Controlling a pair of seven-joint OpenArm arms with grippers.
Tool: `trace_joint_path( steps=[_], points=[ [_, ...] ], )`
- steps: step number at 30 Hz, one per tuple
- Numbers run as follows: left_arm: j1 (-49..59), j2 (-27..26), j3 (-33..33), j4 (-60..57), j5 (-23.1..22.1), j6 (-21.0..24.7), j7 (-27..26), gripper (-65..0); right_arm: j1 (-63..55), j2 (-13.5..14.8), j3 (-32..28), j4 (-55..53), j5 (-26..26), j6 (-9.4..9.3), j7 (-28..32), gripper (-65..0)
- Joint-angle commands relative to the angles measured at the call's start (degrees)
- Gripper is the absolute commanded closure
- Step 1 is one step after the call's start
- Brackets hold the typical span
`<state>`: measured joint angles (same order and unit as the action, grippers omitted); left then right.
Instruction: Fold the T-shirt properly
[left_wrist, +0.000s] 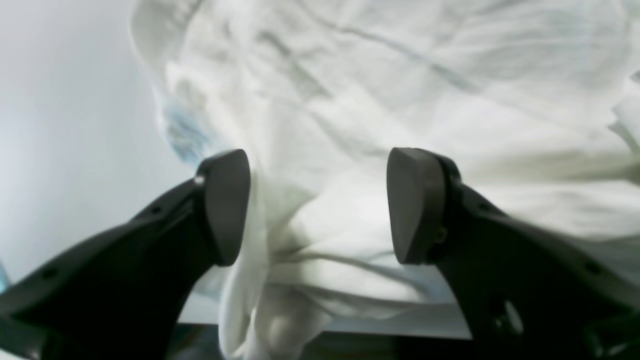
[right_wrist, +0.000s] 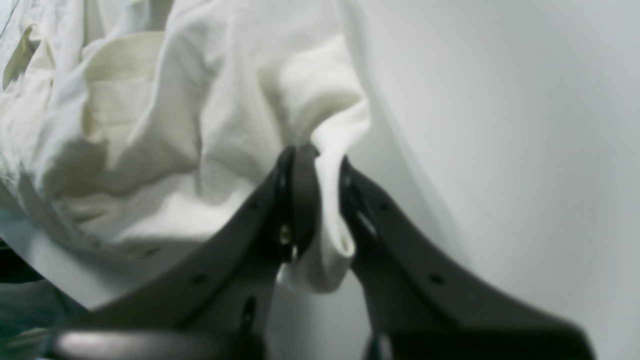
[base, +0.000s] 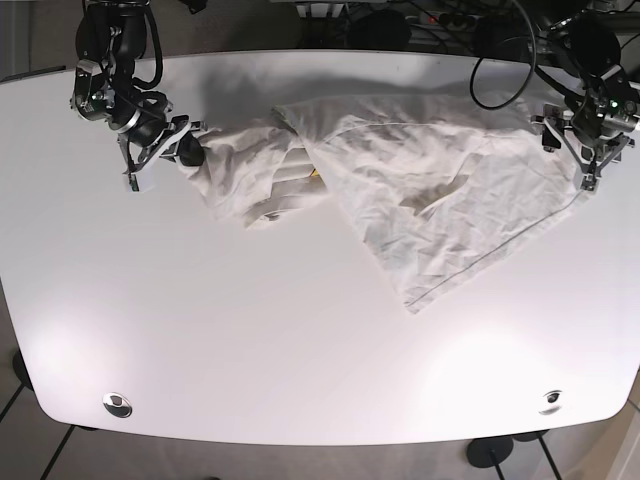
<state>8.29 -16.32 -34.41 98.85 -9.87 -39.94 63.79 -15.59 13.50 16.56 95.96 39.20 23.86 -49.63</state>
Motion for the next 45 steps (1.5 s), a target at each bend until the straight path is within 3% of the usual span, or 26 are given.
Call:
trace_joint_path(
  steps=[1, 3, 7, 12, 15, 19, 21, 26, 32, 36, 39, 43, 45],
  points=[
    [-3.9, -1.4, 3.6, 2.5, -1.3, -0.1, -1.6, -40.0, 1.1, 0.6, 0.3, 1.2, 0.9, 0.36, 1.1, -1.9],
    [-10.4, -1.3, 7.8, 1.8, -0.8, -0.1, -1.6, -40.3, 1.3, 0.6, 0.4, 1.2, 0.9, 0.28, 1.1, -1.9],
    [-25.4, -1.3, 13.0, -13.6, -1.2, -0.1, -3.3, -40.6, 1.4, 0.6, 0.5, 1.2, 0.9, 0.28, 1.1, -1.9],
    [-41.9, -1.6, 20.7, -43.9, -1.2, -0.1, -15.3, -40.7, 1.4, -0.6, 0.5, 1.2, 0.9, 0.19, 1.2, -1.9],
    [-47.8, -1.7, 25.0, -55.9, -1.3, -0.1, -19.3, -40.7, 1.4, -1.1, 0.5, 1.2, 0.9, 0.19, 1.3, -1.9],
    [-50.1, -1.7, 25.8, -63.0, -1.0, -0.1, -20.4, -40.7, 1.4, -1.4, 0.6, 1.2, 0.9, 0.28, 1.3, -1.9],
    [-49.7, -1.7, 26.1, -63.9, -0.8, -0.1, -20.4, -40.7, 1.4, -1.4, 0.6, 1.3, 0.9, 0.28, 1.3, -1.9],
    [-46.0, -3.5, 35.5, -63.7, -1.3, -0.1, -19.7, -40.6, 1.4, -1.4, 2.9, 1.3, 0.9, 0.28, 1.3, -1.9],
    [-41.2, -3.7, 40.3, -61.0, -1.3, -0.1, -13.5, -40.0, 1.8, -1.4, 3.1, 1.3, 0.9, 0.28, 1.3, -1.9],
    [-35.4, -3.7, 42.0, -49.5, -1.3, -0.1, -10.0, -32.1, 1.8, -1.4, 3.1, 1.3, 0.9, 0.28, 1.3, -1.9],
    [-31.2, -3.6, 42.1, -41.0, -1.3, -0.1, -7.2, -31.7, 1.8, -1.4, 3.1, 1.3, 0.9, 0.28, 1.3, -1.9],
    [-29.9, -3.3, 43.2, -39.9, -1.3, -0.1, -6.5, -31.0, 1.8, -1.4, 3.1, 1.3, 0.9, 0.28, 1.3, -2.1],
    [-29.9, -3.3, 43.6, -39.9, -1.2, -0.1, -6.7, -23.9, 1.8, -1.4, 3.1, 1.3, 0.9, 0.28, 1.3, -2.1]
  ],
)
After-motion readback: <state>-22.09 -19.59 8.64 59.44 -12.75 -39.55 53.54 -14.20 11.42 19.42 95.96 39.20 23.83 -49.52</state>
